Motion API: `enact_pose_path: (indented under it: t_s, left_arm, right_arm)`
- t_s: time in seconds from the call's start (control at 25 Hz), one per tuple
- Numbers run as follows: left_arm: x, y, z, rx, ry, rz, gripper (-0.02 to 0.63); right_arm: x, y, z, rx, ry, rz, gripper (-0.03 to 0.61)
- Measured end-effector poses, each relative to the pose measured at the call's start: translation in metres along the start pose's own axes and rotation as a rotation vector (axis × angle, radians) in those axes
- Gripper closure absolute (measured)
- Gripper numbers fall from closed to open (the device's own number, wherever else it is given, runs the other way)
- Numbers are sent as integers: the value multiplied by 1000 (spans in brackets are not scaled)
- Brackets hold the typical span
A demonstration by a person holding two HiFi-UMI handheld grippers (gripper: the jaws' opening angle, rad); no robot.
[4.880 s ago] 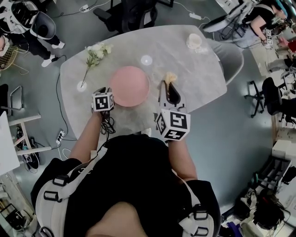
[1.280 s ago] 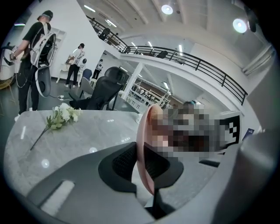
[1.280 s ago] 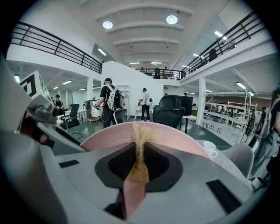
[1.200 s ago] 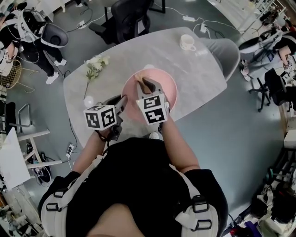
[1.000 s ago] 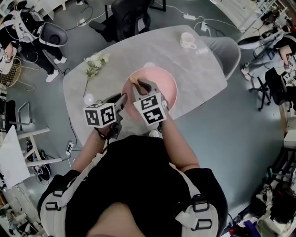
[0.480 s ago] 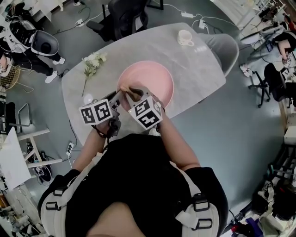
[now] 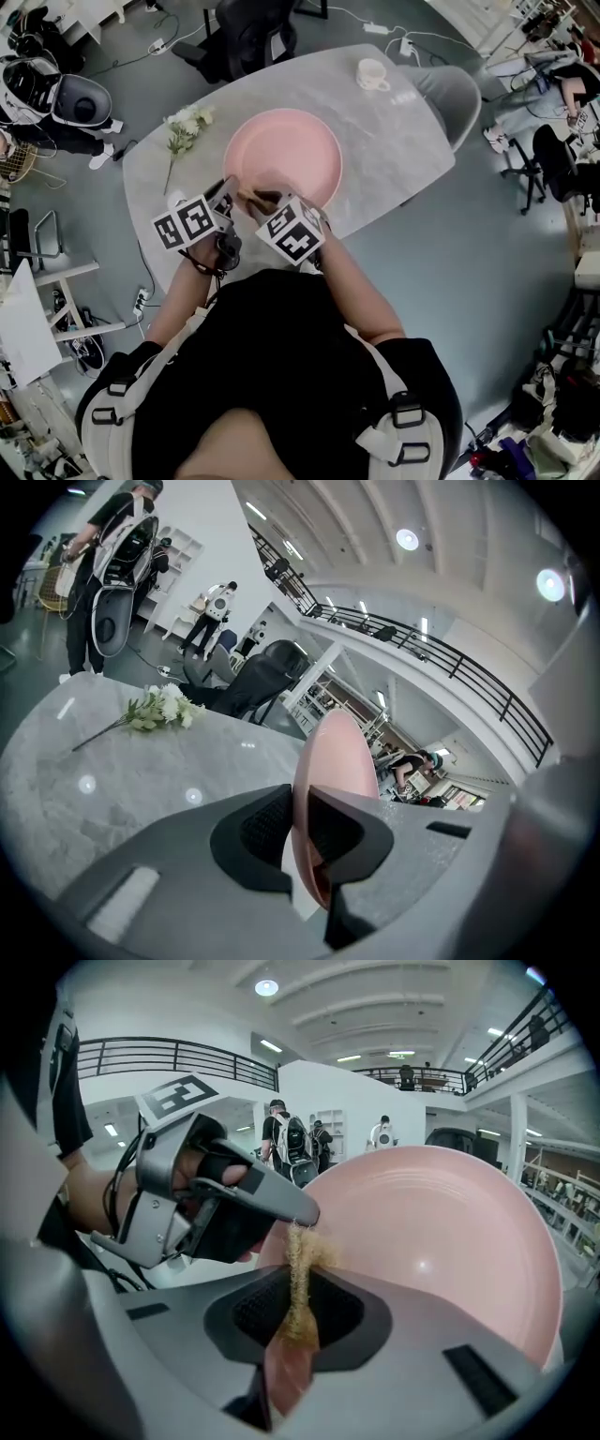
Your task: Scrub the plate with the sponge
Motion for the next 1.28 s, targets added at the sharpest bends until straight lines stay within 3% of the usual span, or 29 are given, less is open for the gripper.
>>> enact_pose_path:
  t_s: [0.2,0.44,0.8,1.28]
  left_arm:
    - [1,-1,-2,-5,6,5,578]
    - [7,3,-7,12,22,25,577]
    - [11,3,-9,13,-17,12,577]
    - [10,5,2,-66,-67,-17,577]
  right_arm:
    - [-11,0,1,40,-35,-68,527]
    - [-25,10,15,-24,-89,-133,528]
    - [-39,29,53,-232,-48,-211,527]
    - [-25,59,113,-540,-8,-152,528]
Point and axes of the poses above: the fingertips, and each gripper's own axes: y backward along the fingers, z to its right, x out of its top, the point moved 6 cm from there along y, backward along the fingers, and after that the axes turned 3 degrees about z, right-handed, at the moved point
